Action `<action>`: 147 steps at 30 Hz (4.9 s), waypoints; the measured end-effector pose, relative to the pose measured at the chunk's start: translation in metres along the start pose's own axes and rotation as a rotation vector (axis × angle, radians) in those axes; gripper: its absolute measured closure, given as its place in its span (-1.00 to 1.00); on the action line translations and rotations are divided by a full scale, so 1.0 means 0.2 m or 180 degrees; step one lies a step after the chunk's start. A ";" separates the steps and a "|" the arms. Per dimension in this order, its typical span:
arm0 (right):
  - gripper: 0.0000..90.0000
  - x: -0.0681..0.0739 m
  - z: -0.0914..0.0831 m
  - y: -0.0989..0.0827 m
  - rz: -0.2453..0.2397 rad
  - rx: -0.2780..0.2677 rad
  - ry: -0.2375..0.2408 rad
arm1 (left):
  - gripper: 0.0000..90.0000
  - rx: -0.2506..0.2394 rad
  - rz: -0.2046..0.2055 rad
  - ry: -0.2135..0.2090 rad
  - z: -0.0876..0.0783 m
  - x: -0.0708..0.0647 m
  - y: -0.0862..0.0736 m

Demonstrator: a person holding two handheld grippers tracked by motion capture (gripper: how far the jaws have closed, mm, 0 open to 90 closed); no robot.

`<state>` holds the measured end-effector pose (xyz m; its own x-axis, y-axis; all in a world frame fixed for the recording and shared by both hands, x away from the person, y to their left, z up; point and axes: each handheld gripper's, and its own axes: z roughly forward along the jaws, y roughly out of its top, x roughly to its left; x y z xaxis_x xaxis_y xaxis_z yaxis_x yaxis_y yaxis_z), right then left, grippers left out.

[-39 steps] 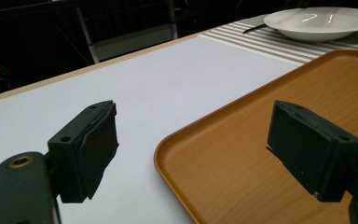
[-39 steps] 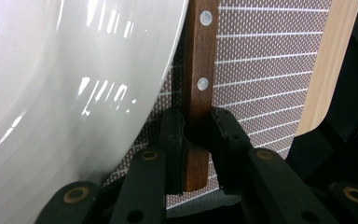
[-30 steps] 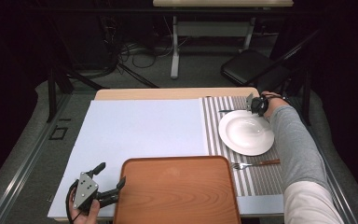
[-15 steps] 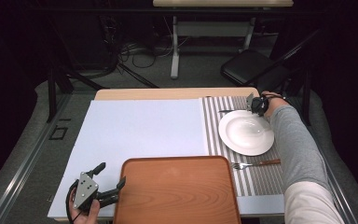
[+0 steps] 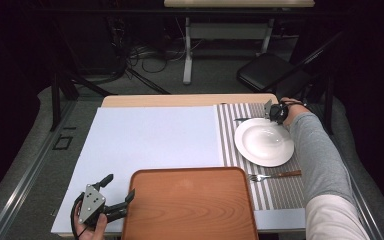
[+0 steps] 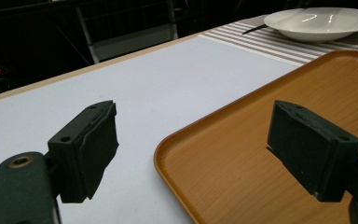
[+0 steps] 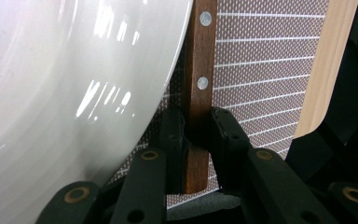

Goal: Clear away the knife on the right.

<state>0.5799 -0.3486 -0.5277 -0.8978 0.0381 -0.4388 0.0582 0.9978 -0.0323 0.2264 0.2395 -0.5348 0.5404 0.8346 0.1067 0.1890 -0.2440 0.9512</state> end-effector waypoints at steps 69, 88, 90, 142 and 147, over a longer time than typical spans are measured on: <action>0.70 0.23 -0.55 0.05 0.0967 -0.0250 -0.0206 | -0.65 -0.0058 0.0086 -0.0390 -0.03 -0.02 0.02; 0.70 0.40 -0.66 0.10 0.2127 -0.0450 -0.0080 | -0.65 -0.0115 0.0065 -0.0369 -0.04 -0.03 0.02; 0.70 0.42 -0.68 0.09 0.2276 -0.0426 -0.0063 | -0.65 -0.0111 0.0066 -0.0376 -0.04 -0.03 0.02; 0.70 1.13 -0.99 0.22 0.3570 -0.0950 0.0477 | -0.65 -0.0102 0.0065 -0.0307 -0.03 -0.03 0.02; 0.70 1.20 -0.99 0.29 0.3509 -0.1018 0.0551 | -0.65 -0.0104 0.0073 -0.0310 -0.03 -0.03 0.03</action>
<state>0.2807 -0.2709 -0.4577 -0.4779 0.8774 0.0420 0.7550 0.3859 0.5301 0.2196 0.2363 -0.5290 0.6217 0.7767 0.1015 0.1496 -0.2449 0.9579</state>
